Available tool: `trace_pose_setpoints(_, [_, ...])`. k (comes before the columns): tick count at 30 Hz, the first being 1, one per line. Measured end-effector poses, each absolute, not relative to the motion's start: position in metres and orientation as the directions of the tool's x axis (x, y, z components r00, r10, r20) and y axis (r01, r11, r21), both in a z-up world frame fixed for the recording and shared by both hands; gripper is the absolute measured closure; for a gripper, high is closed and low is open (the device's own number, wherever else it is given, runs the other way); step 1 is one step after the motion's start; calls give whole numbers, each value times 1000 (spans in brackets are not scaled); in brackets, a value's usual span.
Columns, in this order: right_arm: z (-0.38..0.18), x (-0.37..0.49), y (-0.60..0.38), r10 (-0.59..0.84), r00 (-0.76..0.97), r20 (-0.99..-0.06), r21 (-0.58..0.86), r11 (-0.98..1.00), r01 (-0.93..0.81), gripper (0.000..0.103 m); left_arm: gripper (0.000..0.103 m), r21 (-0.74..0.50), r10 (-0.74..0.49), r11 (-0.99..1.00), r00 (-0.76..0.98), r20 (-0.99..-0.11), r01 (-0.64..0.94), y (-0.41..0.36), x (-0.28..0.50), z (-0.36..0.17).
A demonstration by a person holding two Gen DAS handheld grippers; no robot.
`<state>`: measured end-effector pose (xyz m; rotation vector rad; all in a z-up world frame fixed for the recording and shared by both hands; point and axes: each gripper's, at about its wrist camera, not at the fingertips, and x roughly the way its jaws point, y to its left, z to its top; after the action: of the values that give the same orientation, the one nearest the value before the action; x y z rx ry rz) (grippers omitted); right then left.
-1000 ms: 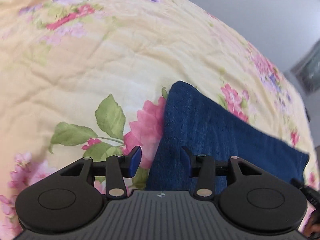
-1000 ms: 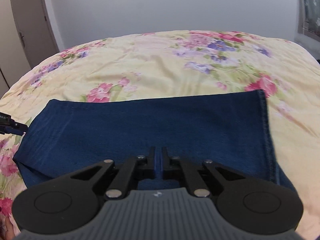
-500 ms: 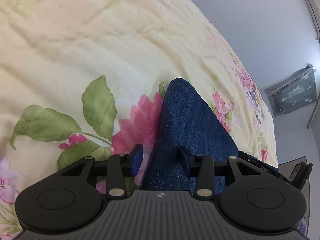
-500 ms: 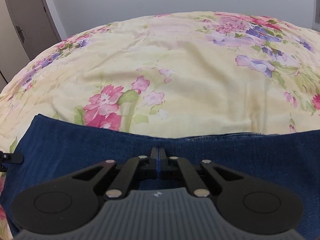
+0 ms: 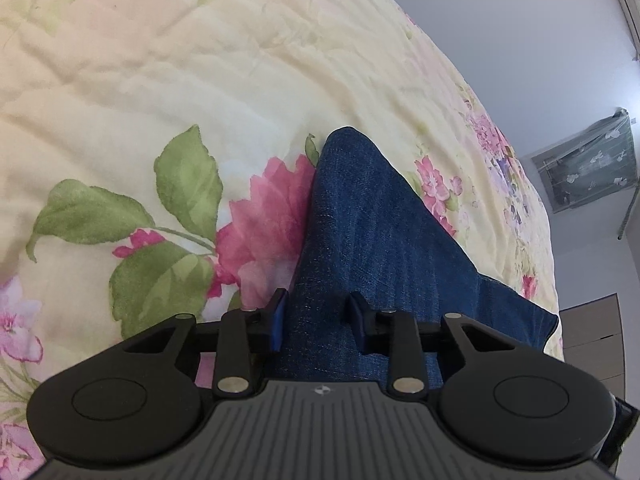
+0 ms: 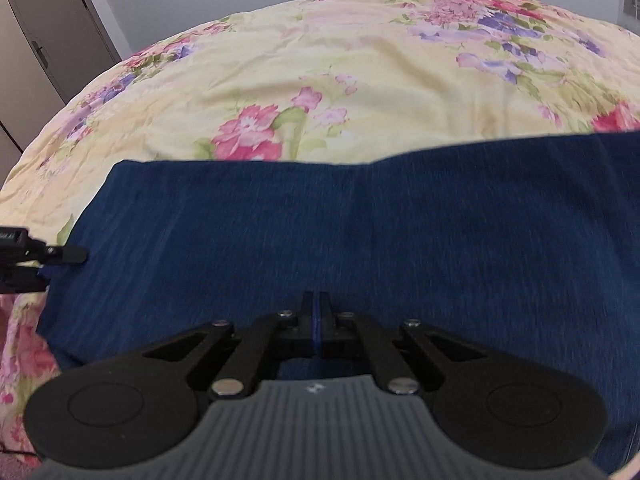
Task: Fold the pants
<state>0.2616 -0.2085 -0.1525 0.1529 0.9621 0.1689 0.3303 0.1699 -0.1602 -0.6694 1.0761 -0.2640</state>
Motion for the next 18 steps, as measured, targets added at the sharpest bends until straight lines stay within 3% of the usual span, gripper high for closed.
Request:
trace_pose_setpoints(3, [-152, 227, -206, 215, 572, -792, 216, 974, -67, 103, 74, -603, -486, 789, 482, -729, -119, 166, 328, -157])
trace_pose_setpoints(7, [-168, 197, -204, 220, 557, -801, 239, 970, -39, 103, 89, -594, -472, 798, 505, -723, -104, 162, 326, -148])
trace_pose_setpoints(11, [-182, 191, -207, 227, 575, -786, 263, 965, -22, 103, 92, -546, -439, 835, 521, -732, -65, 152, 325, -124])
trace_pose_setpoints(18, [-153, 180, -237, 287, 602, -745, 340, 940, -27, 103, 93, -472, -411, 880, 583, -701, 54, 99, 317, -49])
